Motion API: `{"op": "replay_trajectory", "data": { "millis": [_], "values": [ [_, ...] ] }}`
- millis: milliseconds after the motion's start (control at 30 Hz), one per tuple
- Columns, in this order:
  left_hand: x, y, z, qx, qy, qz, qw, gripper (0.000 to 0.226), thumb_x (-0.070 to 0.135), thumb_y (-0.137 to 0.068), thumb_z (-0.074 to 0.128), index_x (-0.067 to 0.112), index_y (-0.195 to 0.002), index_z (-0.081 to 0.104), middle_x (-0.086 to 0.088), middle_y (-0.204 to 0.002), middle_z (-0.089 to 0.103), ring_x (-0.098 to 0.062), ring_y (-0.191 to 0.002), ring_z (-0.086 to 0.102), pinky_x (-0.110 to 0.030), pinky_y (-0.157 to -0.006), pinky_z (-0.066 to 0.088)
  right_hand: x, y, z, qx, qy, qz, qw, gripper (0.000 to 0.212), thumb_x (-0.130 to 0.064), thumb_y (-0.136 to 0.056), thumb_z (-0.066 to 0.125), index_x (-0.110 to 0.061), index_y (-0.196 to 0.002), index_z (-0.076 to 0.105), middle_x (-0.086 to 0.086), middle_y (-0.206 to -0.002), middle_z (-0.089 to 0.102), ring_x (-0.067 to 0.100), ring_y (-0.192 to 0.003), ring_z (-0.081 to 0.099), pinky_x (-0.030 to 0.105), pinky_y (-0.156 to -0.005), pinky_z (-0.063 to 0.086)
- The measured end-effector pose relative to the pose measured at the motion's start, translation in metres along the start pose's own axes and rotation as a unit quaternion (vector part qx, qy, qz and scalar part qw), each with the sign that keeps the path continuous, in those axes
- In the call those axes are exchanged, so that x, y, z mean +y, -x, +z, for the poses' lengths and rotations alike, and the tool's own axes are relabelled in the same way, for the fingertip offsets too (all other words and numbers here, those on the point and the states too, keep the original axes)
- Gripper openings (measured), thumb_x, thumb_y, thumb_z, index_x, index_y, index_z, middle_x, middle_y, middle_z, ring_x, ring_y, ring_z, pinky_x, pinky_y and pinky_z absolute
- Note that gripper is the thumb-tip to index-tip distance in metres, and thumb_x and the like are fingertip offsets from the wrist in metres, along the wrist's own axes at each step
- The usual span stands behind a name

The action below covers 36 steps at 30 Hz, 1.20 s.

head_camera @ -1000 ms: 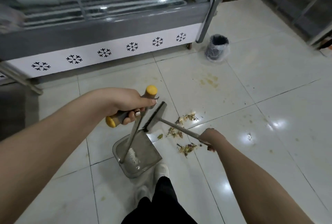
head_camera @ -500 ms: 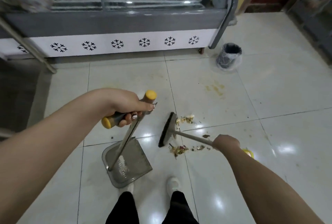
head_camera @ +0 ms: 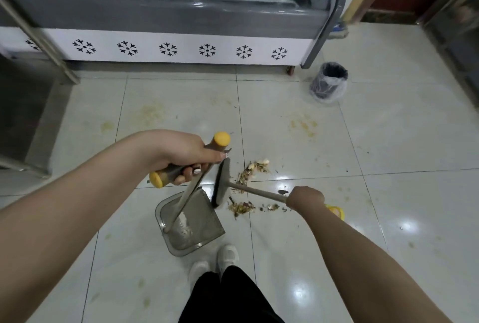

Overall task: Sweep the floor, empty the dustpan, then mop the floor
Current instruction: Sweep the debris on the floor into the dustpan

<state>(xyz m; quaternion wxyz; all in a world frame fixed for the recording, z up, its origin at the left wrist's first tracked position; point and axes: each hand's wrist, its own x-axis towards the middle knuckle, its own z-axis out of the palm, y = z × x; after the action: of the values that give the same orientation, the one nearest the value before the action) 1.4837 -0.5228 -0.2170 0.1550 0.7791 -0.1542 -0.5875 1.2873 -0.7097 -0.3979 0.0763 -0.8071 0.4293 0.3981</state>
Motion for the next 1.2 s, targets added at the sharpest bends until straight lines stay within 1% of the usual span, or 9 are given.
{"op": "replay_trajectory", "data": {
  "millis": [100,233,367,500,600,733,900,1067,1200],
  "values": [
    [0.002,0.000,0.003,-0.005,-0.003,-0.002,1.000,0.042,0.045,-0.091,0.055,0.009,-0.073,0.044,0.000,-0.049,0.036,-0.009,-0.036,0.035,-0.018,-0.038,0.034,0.013,0.001,0.003,0.003,0.013,0.023,1.000,0.033,-0.022,-0.092,0.044,-0.021,-0.122,0.056,-0.003,-0.112,0.060,0.016,-0.101,0.059,0.023,-0.076,0.040],
    [0.000,-0.003,0.007,0.003,0.001,-0.002,1.000,0.044,0.046,-0.091,0.055,0.010,-0.070,0.042,0.001,-0.047,0.036,-0.010,-0.035,0.034,-0.017,-0.038,0.034,0.029,0.003,0.007,0.014,0.025,0.042,0.999,0.027,-0.020,-0.090,0.045,-0.021,-0.111,0.061,-0.006,-0.074,0.046,0.016,-0.081,0.053,0.022,-0.069,0.038],
    [0.004,-0.002,0.009,-0.006,0.001,-0.009,1.000,0.043,0.046,-0.092,0.054,0.012,-0.069,0.042,0.004,-0.041,0.036,-0.009,-0.033,0.035,-0.015,-0.038,0.033,0.036,0.007,-0.003,0.026,0.024,0.034,0.999,0.019,-0.021,-0.088,0.047,-0.020,-0.102,0.060,-0.006,-0.070,0.046,0.016,-0.076,0.053,0.022,-0.065,0.038],
    [0.011,-0.001,0.005,-0.009,0.001,-0.009,1.000,0.043,0.046,-0.092,0.054,0.013,-0.068,0.041,0.004,-0.041,0.036,-0.008,-0.032,0.034,-0.015,-0.037,0.033,0.060,0.001,-0.019,-0.038,-0.107,0.077,0.991,0.009,-0.023,-0.083,0.051,-0.014,-0.082,0.054,0.001,-0.063,0.058,0.017,-0.050,0.057,0.021,-0.058,0.042],
    [0.014,-0.003,0.001,-0.007,0.001,-0.003,1.000,0.043,0.046,-0.091,0.055,0.011,-0.069,0.041,0.002,-0.046,0.036,-0.009,-0.034,0.035,-0.016,-0.037,0.034,0.059,-0.017,-0.017,-0.092,-0.212,0.110,0.967,0.018,-0.026,-0.084,0.053,-0.009,-0.080,0.050,0.009,-0.063,0.060,0.024,-0.053,0.058,0.027,-0.059,0.045],
    [0.020,-0.009,0.000,-0.010,0.000,0.000,1.000,0.043,0.046,-0.092,0.053,0.011,-0.071,0.041,0.002,-0.048,0.035,-0.009,-0.034,0.034,-0.016,-0.038,0.034,0.025,-0.042,-0.007,-0.147,-0.316,0.117,0.930,0.022,-0.024,-0.095,0.046,-0.005,-0.084,0.046,0.011,-0.071,0.051,0.021,-0.055,0.050,0.025,-0.050,0.039],
    [0.032,-0.021,0.004,-0.017,-0.021,0.012,1.000,0.043,0.046,-0.092,0.052,0.012,-0.070,0.041,0.003,-0.045,0.035,-0.009,-0.035,0.034,-0.016,-0.038,0.034,0.000,-0.062,0.006,-0.181,-0.394,0.129,0.892,0.029,-0.013,-0.097,0.039,-0.001,-0.122,0.046,0.011,-0.080,0.050,0.020,-0.052,0.048,0.024,-0.045,0.041],
    [0.047,-0.031,0.009,-0.029,-0.045,0.012,0.998,0.043,0.048,-0.091,0.052,0.013,-0.070,0.041,0.004,-0.044,0.036,-0.009,-0.036,0.035,-0.016,-0.040,0.035,0.017,-0.046,0.033,-0.209,-0.408,0.174,0.872,0.035,-0.021,-0.099,0.036,-0.003,-0.128,0.041,0.011,-0.076,0.049,0.019,-0.051,0.047,0.025,-0.045,0.041],
    [0.059,-0.031,0.013,-0.047,-0.076,0.015,0.996,0.042,0.047,-0.092,0.052,0.013,-0.070,0.041,0.003,-0.046,0.036,-0.008,-0.037,0.035,-0.018,-0.040,0.035,0.031,-0.025,0.054,-0.226,-0.415,0.201,0.858,0.036,-0.017,-0.098,0.035,-0.005,-0.132,0.039,0.013,-0.074,0.051,0.018,-0.051,0.048,0.022,-0.039,0.042]
  ]
}}
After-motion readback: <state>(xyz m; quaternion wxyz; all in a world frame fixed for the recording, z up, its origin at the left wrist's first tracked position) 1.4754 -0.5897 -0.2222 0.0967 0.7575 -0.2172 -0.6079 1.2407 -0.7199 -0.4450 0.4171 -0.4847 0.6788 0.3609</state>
